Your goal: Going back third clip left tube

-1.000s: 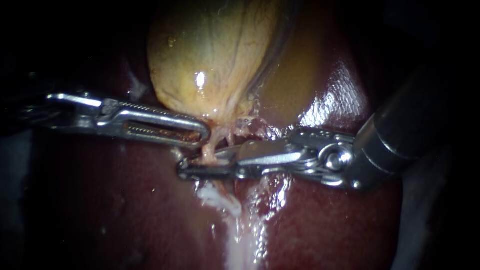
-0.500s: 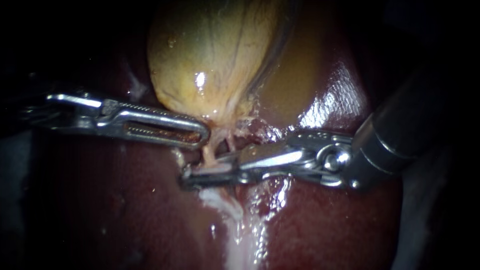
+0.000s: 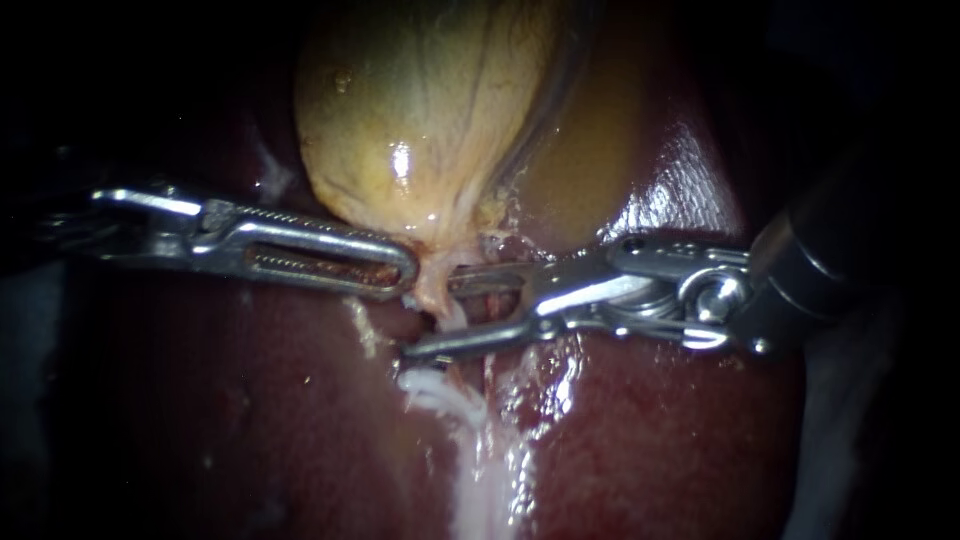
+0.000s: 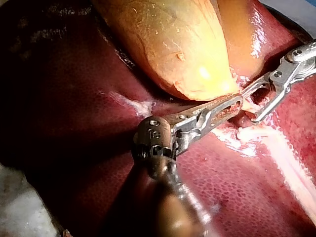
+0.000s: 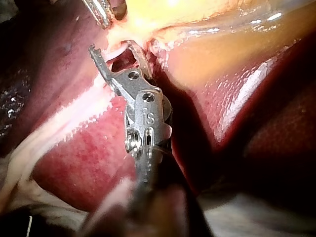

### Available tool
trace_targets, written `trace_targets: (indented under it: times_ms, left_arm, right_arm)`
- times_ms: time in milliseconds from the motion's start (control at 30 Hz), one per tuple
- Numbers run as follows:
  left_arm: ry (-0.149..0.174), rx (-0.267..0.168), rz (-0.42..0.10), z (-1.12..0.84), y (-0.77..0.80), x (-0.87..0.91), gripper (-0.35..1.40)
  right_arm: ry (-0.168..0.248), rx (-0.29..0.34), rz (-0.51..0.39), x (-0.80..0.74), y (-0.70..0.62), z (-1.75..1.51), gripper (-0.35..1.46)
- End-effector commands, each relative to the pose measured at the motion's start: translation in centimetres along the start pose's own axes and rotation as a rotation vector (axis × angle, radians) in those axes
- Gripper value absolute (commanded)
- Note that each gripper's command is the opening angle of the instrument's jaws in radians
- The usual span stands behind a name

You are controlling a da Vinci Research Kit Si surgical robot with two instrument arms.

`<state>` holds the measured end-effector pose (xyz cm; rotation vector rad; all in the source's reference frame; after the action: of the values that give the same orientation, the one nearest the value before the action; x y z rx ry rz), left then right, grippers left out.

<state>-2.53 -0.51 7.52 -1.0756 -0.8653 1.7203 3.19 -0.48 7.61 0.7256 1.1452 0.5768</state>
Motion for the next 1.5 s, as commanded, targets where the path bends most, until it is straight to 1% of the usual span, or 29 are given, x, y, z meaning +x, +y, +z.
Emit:
trace_targets:
  times_ms: [33,433,600,700,900,1267,1500]
  left_arm:
    - [0.000,0.000,0.000,0.00,0.00,0.00,-0.35]
    - [-0.001,-0.001,0.000,-0.01,0.00,0.00,-0.35]
    - [0.001,0.001,0.000,-0.01,-0.01,0.00,-0.35]
    - [0.001,0.001,0.000,-0.01,-0.01,0.00,-0.35]
    - [0.001,0.001,0.000,-0.01,-0.01,0.00,-0.35]
    - [0.001,0.002,0.000,0.00,-0.02,0.01,-0.35]
    - [0.002,0.003,0.002,0.06,-0.08,0.01,-0.35]
  right_arm:
    - [-0.001,0.003,0.000,-0.01,-0.01,-0.04,0.49]
    - [-0.005,0.017,0.001,-0.01,-0.09,-0.30,0.49]
    - [-0.006,0.024,-0.026,0.00,-0.11,-0.46,0.49]
    - [-0.008,0.028,-0.060,0.00,-0.11,-0.57,0.49]
    - [-0.009,0.036,-0.087,0.02,-0.12,-0.77,0.49]
    - [-0.011,0.050,-0.162,0.10,-0.19,-1.07,0.50]
    - [-0.011,0.054,-0.165,0.13,-0.20,-1.17,0.50]
